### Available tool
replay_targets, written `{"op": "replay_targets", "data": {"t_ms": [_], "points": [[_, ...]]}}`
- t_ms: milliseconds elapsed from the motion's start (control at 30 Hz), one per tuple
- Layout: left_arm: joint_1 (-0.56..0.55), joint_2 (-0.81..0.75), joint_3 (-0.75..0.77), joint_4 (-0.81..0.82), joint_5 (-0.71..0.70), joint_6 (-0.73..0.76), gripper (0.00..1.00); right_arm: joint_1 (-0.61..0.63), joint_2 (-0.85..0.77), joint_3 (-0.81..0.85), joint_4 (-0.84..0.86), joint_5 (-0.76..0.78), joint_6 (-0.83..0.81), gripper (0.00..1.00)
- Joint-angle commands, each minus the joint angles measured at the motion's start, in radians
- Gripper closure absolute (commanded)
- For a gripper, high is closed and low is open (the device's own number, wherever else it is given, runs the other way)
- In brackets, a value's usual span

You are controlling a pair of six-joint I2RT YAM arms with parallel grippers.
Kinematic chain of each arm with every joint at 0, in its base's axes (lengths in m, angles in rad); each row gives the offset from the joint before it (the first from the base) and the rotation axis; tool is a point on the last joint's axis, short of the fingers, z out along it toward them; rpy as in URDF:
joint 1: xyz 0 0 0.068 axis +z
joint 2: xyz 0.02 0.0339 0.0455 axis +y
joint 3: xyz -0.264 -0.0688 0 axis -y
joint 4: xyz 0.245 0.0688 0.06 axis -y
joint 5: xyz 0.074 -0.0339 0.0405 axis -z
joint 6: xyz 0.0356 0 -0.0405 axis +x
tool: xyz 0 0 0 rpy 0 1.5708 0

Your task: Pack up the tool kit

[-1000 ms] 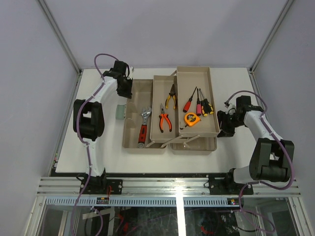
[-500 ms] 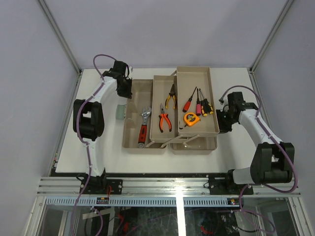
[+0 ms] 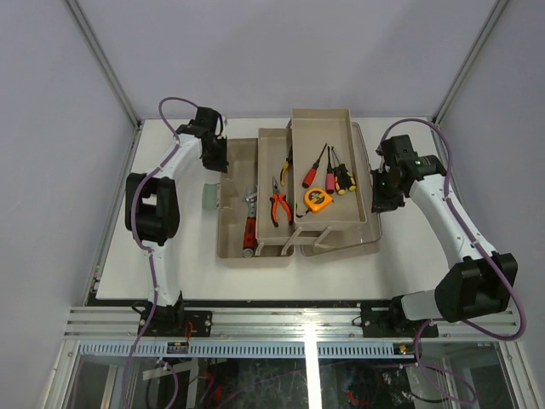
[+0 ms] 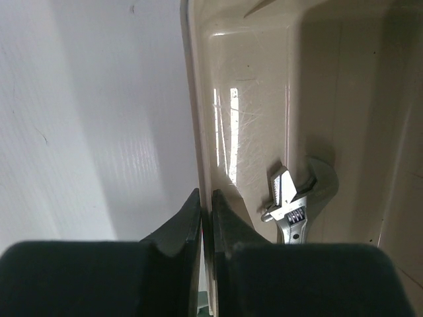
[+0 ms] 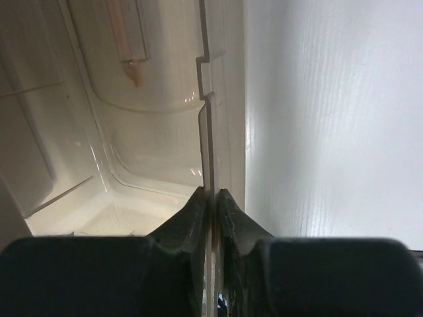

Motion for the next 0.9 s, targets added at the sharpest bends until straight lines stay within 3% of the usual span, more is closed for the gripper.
{"op": "replay_targets", "data": {"t_ms": [0,267,633,867], "points": [[-0.008,-0.014,-0.031,-0.073,-0.009,0.023,0.94,0.019,-0.019,0.106,0.042,0.095,0.017,1.00],[-0.008,-0.012,-0.034,-0.072,0.025,-0.013,0.74,0.110,0.019,0.210,-0.024,0.226,0.014,1.00],[0.004,0.004,-0.011,-0.058,0.141,-0.090,0.33,0.248,0.103,0.376,-0.106,0.401,0.026,1.00],[0.069,0.057,0.204,-0.063,0.297,-0.214,0.25,0.303,0.154,0.469,-0.164,0.498,0.032,1.00]]}}
